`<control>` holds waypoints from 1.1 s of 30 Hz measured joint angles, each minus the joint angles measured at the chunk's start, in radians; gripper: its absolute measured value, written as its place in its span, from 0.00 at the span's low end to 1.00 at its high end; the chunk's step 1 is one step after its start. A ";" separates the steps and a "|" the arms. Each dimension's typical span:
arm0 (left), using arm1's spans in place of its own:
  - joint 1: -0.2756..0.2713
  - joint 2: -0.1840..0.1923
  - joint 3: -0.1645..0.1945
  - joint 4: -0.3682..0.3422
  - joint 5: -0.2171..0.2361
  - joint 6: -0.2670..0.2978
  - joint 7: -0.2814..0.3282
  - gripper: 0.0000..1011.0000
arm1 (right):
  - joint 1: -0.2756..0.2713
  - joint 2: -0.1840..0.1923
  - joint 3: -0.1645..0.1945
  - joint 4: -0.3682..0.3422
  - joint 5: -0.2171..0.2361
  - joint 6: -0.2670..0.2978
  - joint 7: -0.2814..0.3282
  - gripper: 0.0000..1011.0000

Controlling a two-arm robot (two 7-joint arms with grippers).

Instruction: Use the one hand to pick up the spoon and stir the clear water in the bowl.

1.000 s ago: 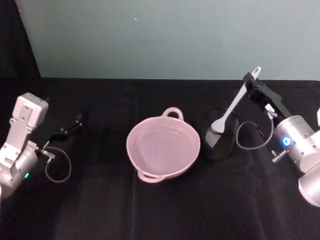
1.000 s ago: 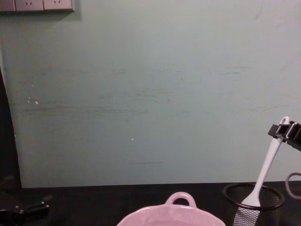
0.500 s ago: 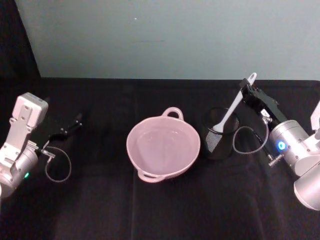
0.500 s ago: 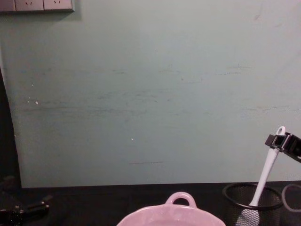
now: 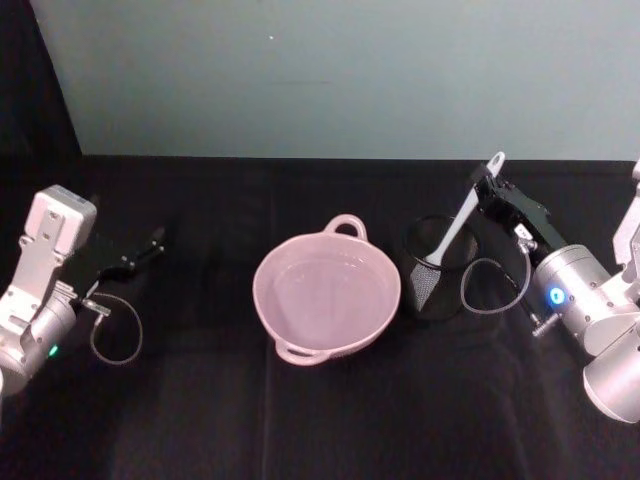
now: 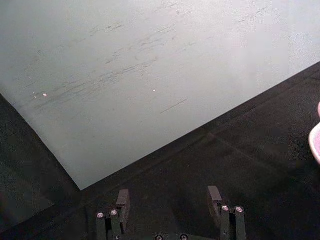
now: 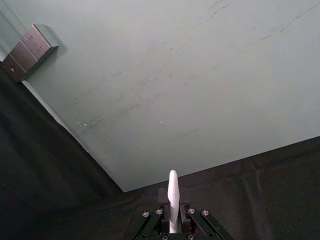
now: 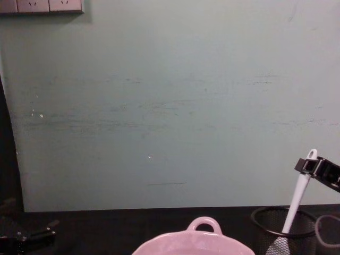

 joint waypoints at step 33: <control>0.000 0.000 0.000 0.000 0.000 0.000 0.000 1.00 | -0.001 0.001 -0.001 -0.004 -0.003 -0.001 -0.004 0.83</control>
